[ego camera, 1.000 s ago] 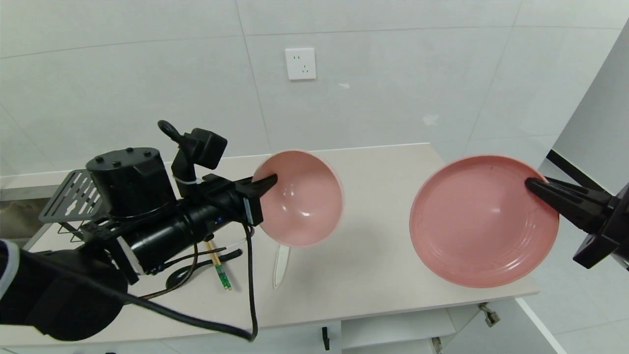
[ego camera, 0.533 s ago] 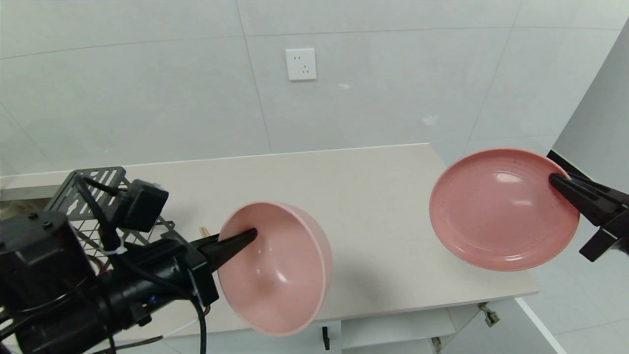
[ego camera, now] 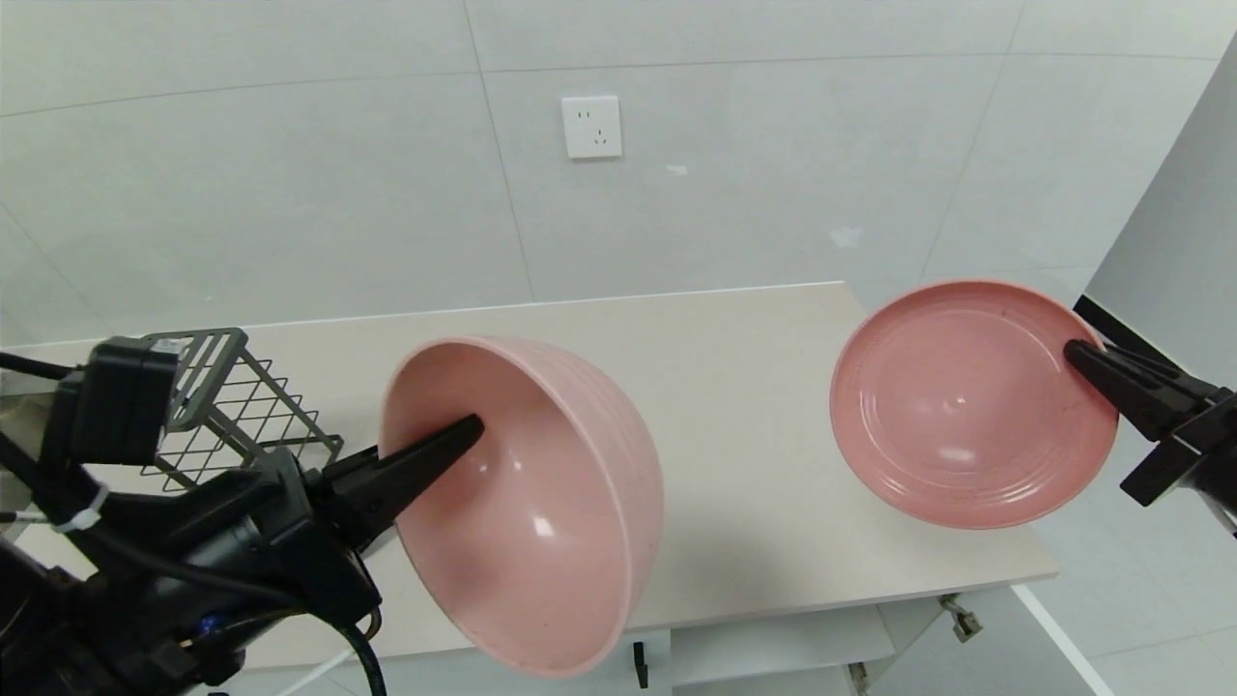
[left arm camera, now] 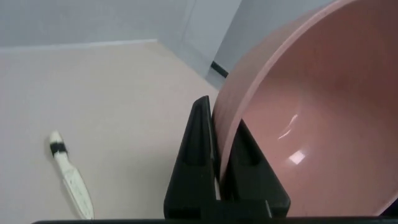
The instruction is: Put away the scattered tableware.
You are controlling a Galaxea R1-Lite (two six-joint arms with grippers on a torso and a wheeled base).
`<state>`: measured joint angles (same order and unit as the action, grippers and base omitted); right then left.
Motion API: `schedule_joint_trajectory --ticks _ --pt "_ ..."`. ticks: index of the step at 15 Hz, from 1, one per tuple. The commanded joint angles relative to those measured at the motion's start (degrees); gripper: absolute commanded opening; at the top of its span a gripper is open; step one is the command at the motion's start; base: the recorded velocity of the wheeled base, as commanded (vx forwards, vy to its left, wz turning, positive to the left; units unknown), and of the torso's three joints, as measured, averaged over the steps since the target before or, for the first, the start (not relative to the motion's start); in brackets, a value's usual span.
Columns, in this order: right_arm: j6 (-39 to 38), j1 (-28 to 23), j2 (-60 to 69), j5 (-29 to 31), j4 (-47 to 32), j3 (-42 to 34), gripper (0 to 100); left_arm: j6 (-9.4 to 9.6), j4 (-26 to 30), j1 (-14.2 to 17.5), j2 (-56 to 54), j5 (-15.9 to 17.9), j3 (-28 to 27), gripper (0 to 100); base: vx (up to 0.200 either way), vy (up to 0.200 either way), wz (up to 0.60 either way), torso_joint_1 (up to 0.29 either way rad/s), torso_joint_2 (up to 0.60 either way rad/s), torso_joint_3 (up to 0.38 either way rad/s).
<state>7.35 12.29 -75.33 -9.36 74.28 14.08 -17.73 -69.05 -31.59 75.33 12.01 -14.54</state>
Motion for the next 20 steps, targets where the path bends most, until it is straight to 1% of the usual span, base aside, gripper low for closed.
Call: schedule_joint_trajectory --ticks 1,2,3,4,5,6,7,8,9,10,11,12,13,15,17,18,20 --pt "-1.1 0.7 -0.6 0.0 0.3 -0.2 0 3.49 0.2 -0.8 -1.1 -1.6 -0.7 0 0.000 0.000 0.00 0.000 0.00 0.000" --pt "-1.0 0.8 -0.3 -0.1 0.5 -0.2 0 10.25 0.7 -0.1 1.0 -7.3 -0.7 0 0.000 0.000 0.00 0.000 0.00 0.000" --pt "-1.0 1.2 -0.1 -0.1 1.6 -0.3 0 14.91 -0.1 -0.1 3.2 -11.6 -0.7 0 0.000 0.000 0.00 0.000 0.00 0.000" --pt "-0.9 2.0 -0.3 0.0 3.1 -0.3 0 17.02 -2.2 -0.1 5.3 -12.9 -0.5 0 0.000 0.000 0.00 0.000 0.00 0.000" --pt "-0.8 2.5 -0.7 -0.1 4.8 -1.2 0 19.57 -4.0 -0.2 7.2 -14.5 -0.4 0 0.000 0.000 0.00 0.000 0.00 0.000" --pt "-0.8 2.8 -0.8 -0.1 6.9 -2.6 0 23.09 -5.5 -0.2 9.8 -17.3 -0.7 0 0.000 0.000 0.00 0.000 0.00 0.000" --pt "-0.8 3.9 -1.3 -0.1 9.4 -3.8 0 24.58 -9.7 -0.1 12.7 -18.9 -0.4 0 0.000 0.000 0.00 0.000 0.00 0.000" --pt "-0.8 4.9 -2.3 -0.1 13.3 -5.2 0 25.37 -16.6 -0.1 17.2 -21.7 -0.1 0 0.000 0.000 0.00 0.000 0.00 0.000" --pt "-0.8 5.3 -3.2 -0.1 15.7 -6.3 0 26.87 -21.0 -0.1 21.6 -26.0 0.0 0 0.000 0.000 0.00 0.000 0.00 0.000" --pt "-0.7 5.3 -4.7 -0.1 15.7 -6.1 0 27.31 -21.0 -0.1 24.5 -29.7 -0.4 0 0.000 0.000 0.00 0.000 0.00 0.000" --pt "-0.7 5.5 -5.1 -0.1 15.7 -5.6 0 27.04 -21.0 -0.6 24.3 -29.6 -0.1 0 0.000 0.000 0.00 0.000 0.00 0.000" --pt "-0.7 5.7 -6.4 -0.1 15.7 -5.1 0 26.78 -21.0 -4.5 23.8 -29.5 -0.7 0 0.000 0.000 0.00 0.000 0.00 0.000" --pt "-0.7 5.9 -6.4 0.0 15.7 -5.7 0 26.78 -21.0 -6.4 23.5 -29.5 -0.7 0 0.000 0.000 0.00 0.000 0.00 0.000" --pt "-0.5 6.2 -6.0 -0.1 15.7 -5.6 0 26.51 -21.0 -6.6 23.2 -29.6 -0.5 0 0.000 0.000 0.00 0.000 0.00 0.000" --pt "-0.5 6.2 -5.1 -0.1 15.7 -5.9 0 24.76 -21.0 -7.0 20.2 -29.6 -0.3 0 0.000 0.000 0.00 0.000 0.00 0.000" --pt "-0.5 6.2 -5.0 -0.1 15.7 -6.5 0 25.11 -21.0 -7.7 19.5 -29.5 -0.2 0 0.000 0.000 0.00 0.000 0.00 0.000" --pt "-0.5 6.2 -4.7 0.0 15.7 -7.0 0 25.37 -21.0 -8.9 19.6 -29.5 0.0 0 -0.200 0.000 0.00 0.000 0.00 0.002"
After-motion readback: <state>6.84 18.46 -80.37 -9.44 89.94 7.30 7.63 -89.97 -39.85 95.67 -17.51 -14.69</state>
